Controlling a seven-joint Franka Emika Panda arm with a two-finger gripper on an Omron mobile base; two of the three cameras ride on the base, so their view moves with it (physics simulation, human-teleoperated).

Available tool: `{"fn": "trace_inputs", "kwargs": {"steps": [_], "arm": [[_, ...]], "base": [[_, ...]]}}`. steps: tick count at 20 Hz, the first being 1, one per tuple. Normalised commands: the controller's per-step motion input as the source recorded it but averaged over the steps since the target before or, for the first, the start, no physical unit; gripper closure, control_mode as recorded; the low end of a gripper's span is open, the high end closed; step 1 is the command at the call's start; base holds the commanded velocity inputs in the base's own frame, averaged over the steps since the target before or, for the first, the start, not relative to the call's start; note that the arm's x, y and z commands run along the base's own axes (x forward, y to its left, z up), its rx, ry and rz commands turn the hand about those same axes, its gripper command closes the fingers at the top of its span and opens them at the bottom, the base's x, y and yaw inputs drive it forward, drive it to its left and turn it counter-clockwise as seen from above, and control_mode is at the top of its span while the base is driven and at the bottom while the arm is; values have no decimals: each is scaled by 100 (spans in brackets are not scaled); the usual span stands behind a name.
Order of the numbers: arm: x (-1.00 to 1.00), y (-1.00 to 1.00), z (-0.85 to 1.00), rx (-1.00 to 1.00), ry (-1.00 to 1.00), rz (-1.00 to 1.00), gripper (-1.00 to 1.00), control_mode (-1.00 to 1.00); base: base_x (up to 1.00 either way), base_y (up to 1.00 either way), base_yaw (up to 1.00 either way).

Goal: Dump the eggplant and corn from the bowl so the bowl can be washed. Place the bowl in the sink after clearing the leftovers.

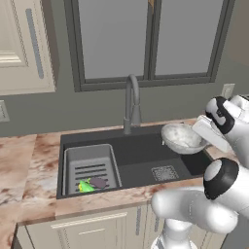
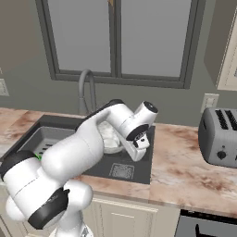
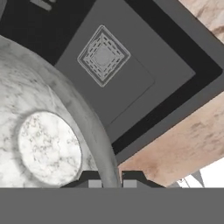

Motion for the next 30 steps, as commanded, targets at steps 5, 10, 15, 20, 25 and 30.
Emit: {"fn": "trace_inputs", "kwargs": {"steps": [5, 10, 15, 20, 25, 30], "arm": [[11, 0, 0, 0, 6, 0, 100, -100], [13, 0, -53, -12, 1, 0, 100, -100], [12, 1, -41, -8, 0, 0, 100, -100], [1, 13, -18, -2, 0, 0, 100, -100], [5, 28, -26, -3, 6, 0, 100, -100], [1, 27, -17, -4, 12, 0, 100, -100]], "base": [[0, 0, 0], [0, 0, 0], [0, 0, 0], [0, 0, 0], [0, 0, 0], [0, 0, 0]]}}
